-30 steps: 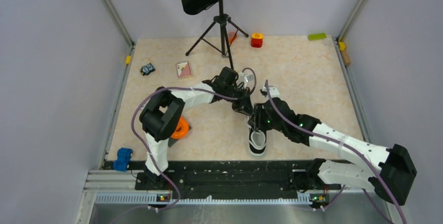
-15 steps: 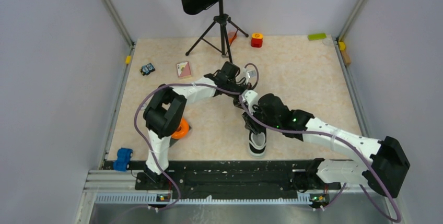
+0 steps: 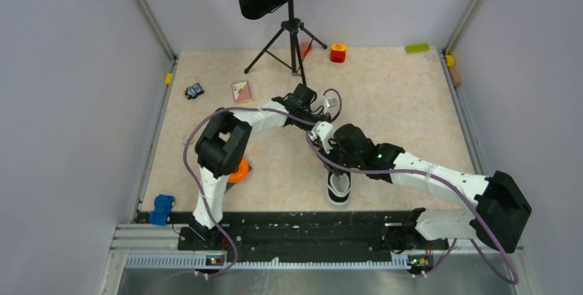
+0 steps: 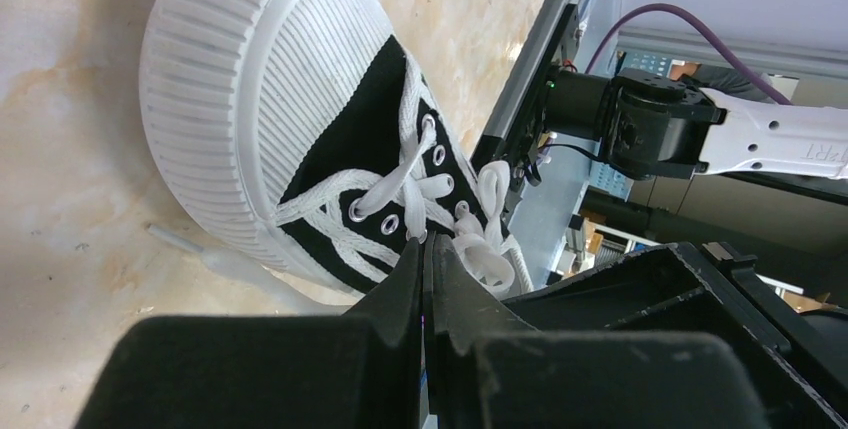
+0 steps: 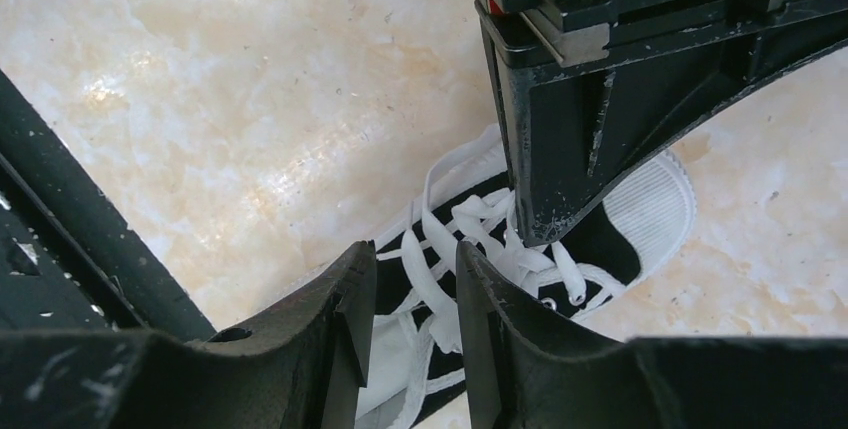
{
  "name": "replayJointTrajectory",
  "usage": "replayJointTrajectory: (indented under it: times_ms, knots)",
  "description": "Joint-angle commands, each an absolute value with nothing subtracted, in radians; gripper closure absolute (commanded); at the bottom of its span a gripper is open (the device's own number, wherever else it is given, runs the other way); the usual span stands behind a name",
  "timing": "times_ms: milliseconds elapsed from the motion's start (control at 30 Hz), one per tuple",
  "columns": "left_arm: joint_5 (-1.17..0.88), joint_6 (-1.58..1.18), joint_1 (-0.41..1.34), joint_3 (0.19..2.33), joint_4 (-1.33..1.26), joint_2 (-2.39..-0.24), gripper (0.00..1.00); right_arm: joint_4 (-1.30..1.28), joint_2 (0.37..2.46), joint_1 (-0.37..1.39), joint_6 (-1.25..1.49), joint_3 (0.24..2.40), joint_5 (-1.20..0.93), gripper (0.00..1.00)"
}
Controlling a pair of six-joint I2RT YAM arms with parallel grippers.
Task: Tie the shoes
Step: Tie the shoelace on the shoe.
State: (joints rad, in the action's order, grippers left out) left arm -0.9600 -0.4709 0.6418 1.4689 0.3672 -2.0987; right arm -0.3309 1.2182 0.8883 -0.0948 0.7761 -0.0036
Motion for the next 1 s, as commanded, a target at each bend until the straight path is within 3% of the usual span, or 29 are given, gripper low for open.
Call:
replayJointTrajectory:
  times_ms: [0,200,967]
  knots:
    - [-1.002,-0.452,0.633,1.514,0.361,-2.104,1.00,-0.309,1.221,0.899,-0.134,0.780,0.040,0.64]
    - [-1.003,-0.454,0.632,1.510,0.360,-2.103,1.00,-0.317,1.230,0.899,-0.136,0.768,0.028,0.69]
    - [-1.030,-0.442,0.632,1.507,0.356,-2.128,1.00,-0.290,1.188,0.901,-0.132,0.712,0.008,0.69]
